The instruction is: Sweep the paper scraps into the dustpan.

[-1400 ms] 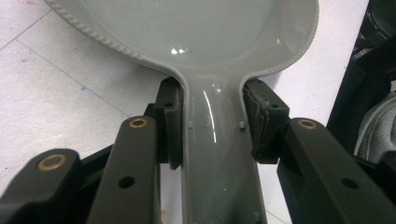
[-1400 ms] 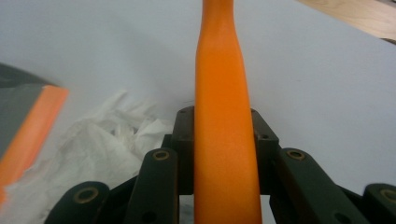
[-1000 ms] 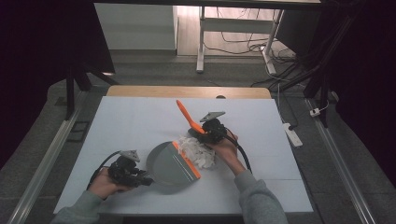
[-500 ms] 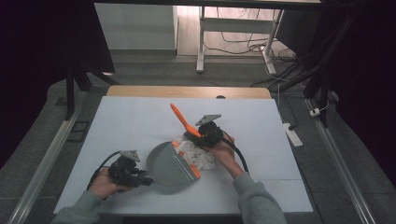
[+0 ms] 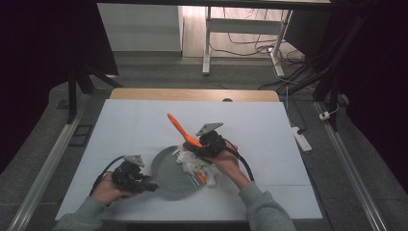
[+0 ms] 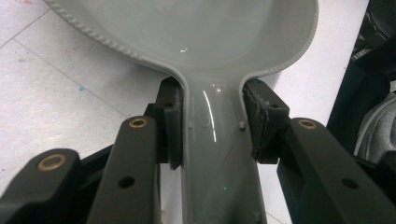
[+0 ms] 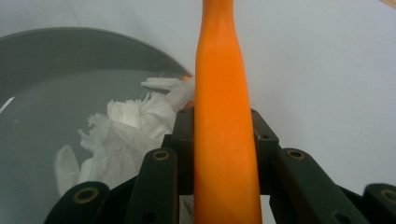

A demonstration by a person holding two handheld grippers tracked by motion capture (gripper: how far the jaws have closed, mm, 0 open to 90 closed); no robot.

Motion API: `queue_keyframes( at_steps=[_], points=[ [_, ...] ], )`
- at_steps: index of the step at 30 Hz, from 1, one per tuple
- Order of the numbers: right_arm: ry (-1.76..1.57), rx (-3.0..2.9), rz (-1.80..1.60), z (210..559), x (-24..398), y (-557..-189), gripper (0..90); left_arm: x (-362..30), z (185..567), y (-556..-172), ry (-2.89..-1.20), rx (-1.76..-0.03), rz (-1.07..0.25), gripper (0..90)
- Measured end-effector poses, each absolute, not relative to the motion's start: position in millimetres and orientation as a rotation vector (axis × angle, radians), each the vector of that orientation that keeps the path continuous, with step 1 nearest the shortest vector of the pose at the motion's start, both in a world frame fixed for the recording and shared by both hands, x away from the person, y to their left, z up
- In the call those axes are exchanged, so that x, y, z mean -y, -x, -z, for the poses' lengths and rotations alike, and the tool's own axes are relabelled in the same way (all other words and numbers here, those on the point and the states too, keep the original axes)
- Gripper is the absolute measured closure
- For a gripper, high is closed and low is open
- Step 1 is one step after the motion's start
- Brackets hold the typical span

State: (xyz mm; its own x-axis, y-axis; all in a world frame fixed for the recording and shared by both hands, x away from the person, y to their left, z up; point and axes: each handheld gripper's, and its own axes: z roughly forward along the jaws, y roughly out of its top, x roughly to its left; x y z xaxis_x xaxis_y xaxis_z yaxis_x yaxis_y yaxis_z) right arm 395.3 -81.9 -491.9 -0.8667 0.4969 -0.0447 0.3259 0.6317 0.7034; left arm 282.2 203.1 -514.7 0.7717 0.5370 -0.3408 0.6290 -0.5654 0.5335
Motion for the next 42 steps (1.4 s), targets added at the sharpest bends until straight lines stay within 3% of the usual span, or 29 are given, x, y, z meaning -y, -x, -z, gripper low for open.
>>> queue_keyframes(
  at_steps=[13,26,42],
  points=[
    [-0.699,-2.561,-1.142,480,93,-392,69.9,-203,515,-282,-2.308,-0.866,0.186,61.8],
    [-0.825,-2.468,-1.164,479,110,-412,69.9,-203,515,-282,-2.308,-0.865,0.187,61.8],
    [-0.777,-2.541,-1.097,496,77,-423,70.0,-203,515,-282,-2.307,-0.866,0.185,61.8]
  ],
)
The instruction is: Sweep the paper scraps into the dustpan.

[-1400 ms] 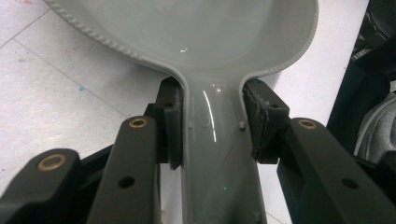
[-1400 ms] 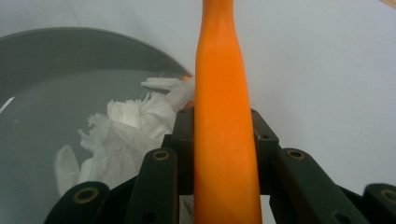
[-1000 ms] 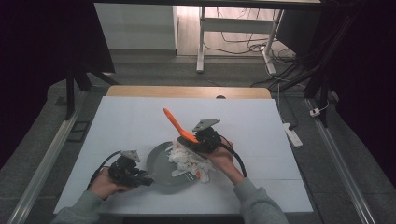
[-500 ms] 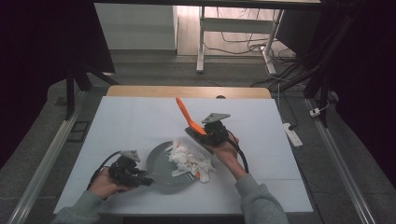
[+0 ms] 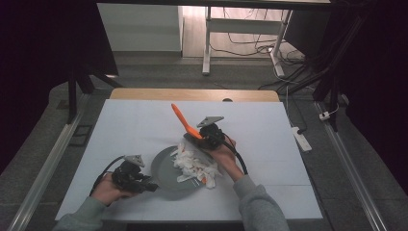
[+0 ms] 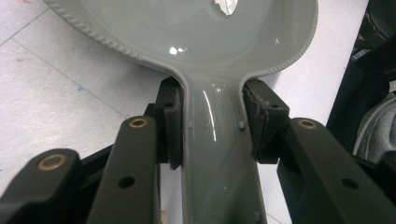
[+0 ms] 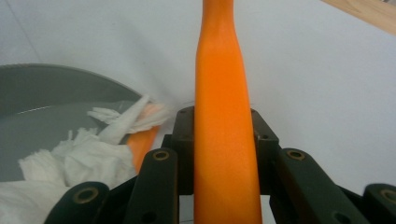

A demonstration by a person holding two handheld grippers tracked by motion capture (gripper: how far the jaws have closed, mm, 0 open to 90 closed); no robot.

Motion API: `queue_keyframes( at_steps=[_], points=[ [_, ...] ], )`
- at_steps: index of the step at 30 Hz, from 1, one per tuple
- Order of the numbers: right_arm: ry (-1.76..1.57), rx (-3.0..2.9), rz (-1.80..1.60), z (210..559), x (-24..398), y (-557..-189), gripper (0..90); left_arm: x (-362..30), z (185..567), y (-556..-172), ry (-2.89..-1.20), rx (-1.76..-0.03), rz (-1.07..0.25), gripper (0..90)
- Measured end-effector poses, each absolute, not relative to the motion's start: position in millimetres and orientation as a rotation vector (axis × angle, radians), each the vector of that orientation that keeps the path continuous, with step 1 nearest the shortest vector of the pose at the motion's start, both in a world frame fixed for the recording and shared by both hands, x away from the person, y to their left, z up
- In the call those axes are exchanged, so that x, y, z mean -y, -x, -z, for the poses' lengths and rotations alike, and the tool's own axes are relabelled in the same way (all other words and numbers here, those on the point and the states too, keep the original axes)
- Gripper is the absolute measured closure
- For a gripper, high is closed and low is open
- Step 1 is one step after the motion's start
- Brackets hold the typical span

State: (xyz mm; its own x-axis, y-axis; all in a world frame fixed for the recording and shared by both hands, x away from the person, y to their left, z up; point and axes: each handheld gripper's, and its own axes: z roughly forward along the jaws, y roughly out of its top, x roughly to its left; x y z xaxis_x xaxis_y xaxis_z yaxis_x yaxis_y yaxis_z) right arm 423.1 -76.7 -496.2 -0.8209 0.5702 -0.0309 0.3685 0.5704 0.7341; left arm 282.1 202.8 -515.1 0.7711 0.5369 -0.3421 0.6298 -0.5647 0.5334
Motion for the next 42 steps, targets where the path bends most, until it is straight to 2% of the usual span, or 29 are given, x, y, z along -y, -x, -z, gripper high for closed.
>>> queue_keyframes(
  at_steps=[15,23,32,42],
  points=[
    [-0.597,-2.655,-1.080,494,56,-394,70.0,-203,515,-282,-2.307,-0.866,0.186,61.8],
    [-0.433,-2.652,-1.101,480,44,-373,70.0,-202,515,-282,-2.306,-0.868,0.184,61.8],
    [-0.594,-2.521,-1.189,466,71,-384,69.9,-203,515,-282,-2.307,-0.867,0.185,61.8],
    [-0.800,-2.394,-1.222,452,124,-378,69.9,-202,515,-281,-2.305,-0.869,0.188,61.8]
  ],
)
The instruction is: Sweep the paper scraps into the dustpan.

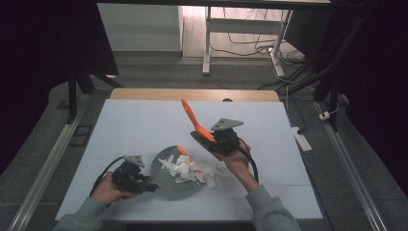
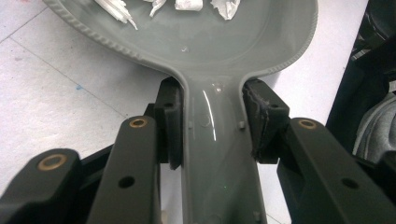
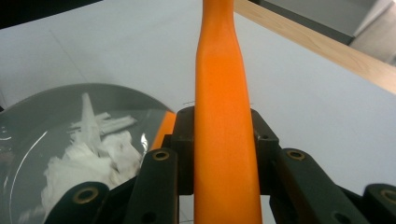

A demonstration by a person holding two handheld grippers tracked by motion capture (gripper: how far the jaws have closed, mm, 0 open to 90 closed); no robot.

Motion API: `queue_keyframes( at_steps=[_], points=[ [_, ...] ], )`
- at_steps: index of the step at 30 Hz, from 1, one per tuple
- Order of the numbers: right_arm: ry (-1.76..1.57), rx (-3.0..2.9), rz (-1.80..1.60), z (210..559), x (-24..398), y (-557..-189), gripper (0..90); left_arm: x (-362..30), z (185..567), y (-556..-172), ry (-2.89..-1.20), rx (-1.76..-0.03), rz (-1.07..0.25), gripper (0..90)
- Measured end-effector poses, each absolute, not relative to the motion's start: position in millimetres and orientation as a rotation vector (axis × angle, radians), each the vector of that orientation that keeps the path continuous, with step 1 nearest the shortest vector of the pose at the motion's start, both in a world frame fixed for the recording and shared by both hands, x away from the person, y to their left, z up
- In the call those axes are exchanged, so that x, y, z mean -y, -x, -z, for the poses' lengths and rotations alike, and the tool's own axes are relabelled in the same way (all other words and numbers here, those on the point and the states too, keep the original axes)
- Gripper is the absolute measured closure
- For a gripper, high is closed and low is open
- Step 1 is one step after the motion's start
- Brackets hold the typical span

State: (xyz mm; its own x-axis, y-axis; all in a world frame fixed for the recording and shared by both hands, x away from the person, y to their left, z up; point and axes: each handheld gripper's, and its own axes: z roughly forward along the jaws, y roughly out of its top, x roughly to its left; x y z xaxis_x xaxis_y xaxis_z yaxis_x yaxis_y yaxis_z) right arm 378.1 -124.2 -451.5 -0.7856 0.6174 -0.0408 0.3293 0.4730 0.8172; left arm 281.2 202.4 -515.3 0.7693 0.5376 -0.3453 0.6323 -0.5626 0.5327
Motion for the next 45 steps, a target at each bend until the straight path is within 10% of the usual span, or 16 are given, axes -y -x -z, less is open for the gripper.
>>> queue_keyframes(
  at_steps=[18,45],
  points=[
    [-1.109,-2.322,-1.069,473,188,-352,69.9,-201,515,-278,-2.310,-0.860,0.189,61.8],
    [-1.136,-2.422,-1.037,492,159,-345,69.9,-201,514,-274,-2.312,-0.862,0.193,61.8]
  ],
)
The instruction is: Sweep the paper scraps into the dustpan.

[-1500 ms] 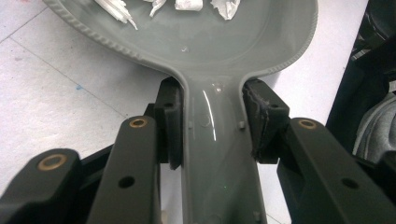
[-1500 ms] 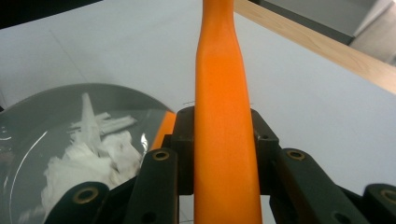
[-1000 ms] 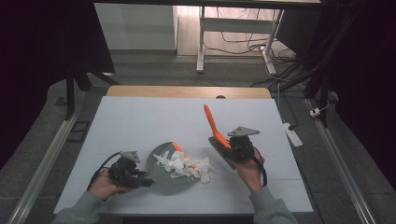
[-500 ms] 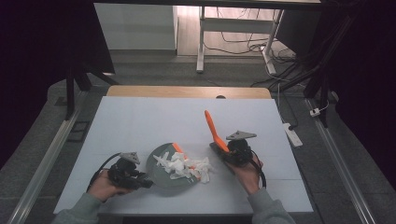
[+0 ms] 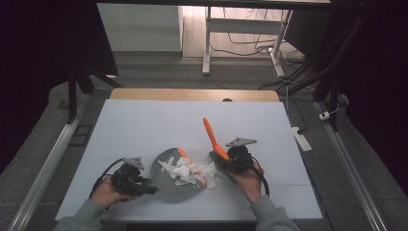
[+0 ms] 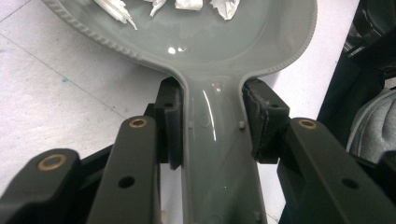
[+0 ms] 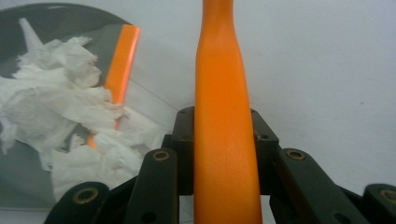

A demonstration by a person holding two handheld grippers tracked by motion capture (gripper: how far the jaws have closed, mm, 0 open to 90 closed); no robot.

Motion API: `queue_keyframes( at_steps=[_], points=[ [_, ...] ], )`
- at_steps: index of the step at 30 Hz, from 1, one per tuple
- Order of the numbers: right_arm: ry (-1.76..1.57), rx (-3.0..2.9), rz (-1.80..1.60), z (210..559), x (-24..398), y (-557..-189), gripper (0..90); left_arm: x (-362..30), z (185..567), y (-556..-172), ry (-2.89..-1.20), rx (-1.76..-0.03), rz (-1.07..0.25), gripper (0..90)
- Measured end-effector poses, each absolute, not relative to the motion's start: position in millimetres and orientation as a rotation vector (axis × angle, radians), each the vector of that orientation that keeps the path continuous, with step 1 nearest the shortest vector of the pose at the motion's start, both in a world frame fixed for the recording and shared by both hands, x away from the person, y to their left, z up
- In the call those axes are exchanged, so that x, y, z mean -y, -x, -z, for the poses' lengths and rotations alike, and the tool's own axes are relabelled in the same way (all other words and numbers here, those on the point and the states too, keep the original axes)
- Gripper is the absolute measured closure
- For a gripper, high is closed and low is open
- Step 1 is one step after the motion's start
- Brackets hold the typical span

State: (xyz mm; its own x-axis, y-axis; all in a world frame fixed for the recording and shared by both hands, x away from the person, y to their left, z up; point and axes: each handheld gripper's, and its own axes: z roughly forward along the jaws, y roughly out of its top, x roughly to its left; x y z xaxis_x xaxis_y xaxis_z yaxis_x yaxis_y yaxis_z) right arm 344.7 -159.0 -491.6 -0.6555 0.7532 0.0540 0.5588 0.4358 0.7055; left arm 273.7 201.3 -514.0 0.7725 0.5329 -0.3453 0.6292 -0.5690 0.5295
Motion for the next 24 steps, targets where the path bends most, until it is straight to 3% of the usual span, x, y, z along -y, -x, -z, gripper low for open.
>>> queue_keyframes(
  at_steps=[24],
  points=[
    [-1.066,-2.491,-1.090,493,99,-332,69.9,-200,514,-273,-2.312,-0.860,0.197,61.8]
  ],
)
